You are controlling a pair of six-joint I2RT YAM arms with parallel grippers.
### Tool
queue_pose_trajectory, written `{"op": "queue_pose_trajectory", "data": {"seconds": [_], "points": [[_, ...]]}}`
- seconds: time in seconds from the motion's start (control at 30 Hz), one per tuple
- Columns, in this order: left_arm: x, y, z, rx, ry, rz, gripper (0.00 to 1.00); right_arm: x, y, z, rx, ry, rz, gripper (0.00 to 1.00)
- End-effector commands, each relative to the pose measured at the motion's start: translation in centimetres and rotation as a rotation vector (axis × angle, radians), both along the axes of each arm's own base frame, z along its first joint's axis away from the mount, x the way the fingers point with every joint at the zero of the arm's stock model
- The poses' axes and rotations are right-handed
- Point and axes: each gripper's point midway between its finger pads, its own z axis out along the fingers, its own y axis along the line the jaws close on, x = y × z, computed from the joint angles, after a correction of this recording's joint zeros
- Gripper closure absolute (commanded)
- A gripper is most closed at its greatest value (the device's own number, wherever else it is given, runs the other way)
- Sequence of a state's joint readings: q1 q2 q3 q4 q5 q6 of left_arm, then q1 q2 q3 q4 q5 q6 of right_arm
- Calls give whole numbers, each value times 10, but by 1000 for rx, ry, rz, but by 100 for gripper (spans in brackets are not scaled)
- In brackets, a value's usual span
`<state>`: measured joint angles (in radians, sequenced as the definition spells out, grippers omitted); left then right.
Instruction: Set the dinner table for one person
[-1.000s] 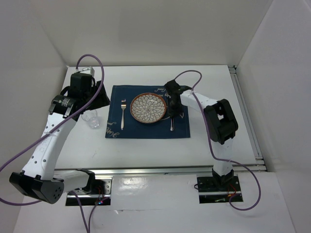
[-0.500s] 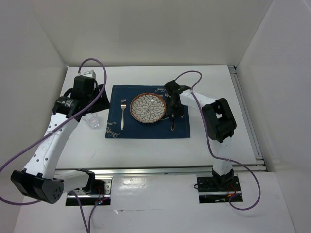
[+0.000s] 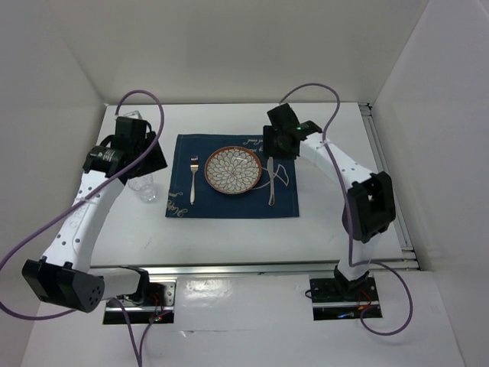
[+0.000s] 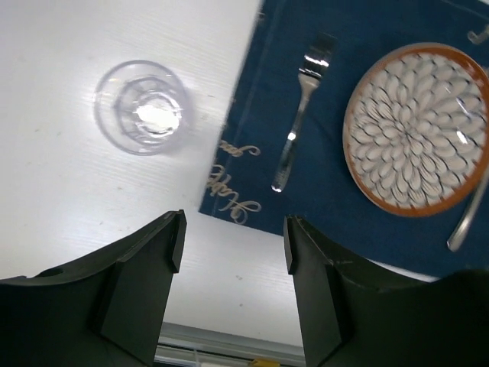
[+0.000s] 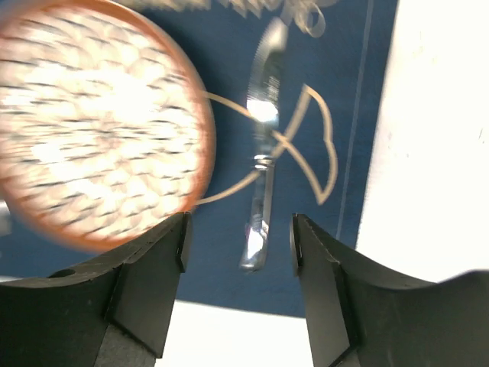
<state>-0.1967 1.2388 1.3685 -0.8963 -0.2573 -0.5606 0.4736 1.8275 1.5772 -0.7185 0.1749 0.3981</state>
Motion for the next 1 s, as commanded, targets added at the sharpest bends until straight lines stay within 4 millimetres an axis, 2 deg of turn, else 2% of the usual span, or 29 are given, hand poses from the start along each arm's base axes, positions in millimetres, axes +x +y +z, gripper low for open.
{"op": "queue_pose_trajectory", "data": {"seconds": [0.0,0.07,0.1,0.17,0.2,0.23,0.27,0.3,0.33,0.37,0.4,0.43,0.53,0.6,0.97], "points": [[4,45,8,35,-3,191,29,-1,29,70,119,-147,81,34],[4,65,1,33,26,264,29,-7,43,74,134,-149,117,31],[5,81,-5,18,51,315,30,-9,47,74,134,-149,126,30],[8,92,-12,-6,70,336,30,-13,53,74,141,-146,134,28],[7,106,-16,-22,81,378,30,-16,58,74,142,-145,147,28],[10,112,-24,-44,95,402,30,-18,57,69,136,-135,146,28],[9,113,-30,-84,104,411,30,-19,56,74,141,-144,147,28],[8,129,-37,-101,113,458,30,-24,57,63,129,-121,155,27],[8,133,-43,-123,120,481,32,-27,56,63,129,-119,155,27],[7,133,-58,-160,151,478,33,-29,54,63,129,-119,155,27],[9,135,-63,-185,154,481,34,-32,53,56,120,-103,155,27],[11,138,-66,-199,157,486,36,-31,53,62,129,-120,155,27],[16,136,-84,-232,187,476,36,-35,51,57,123,-109,155,27],[18,129,-99,-269,214,455,36,-36,50,61,127,-116,155,27],[27,118,-137,-347,252,430,38,-41,49,52,120,-89,160,27]]}}
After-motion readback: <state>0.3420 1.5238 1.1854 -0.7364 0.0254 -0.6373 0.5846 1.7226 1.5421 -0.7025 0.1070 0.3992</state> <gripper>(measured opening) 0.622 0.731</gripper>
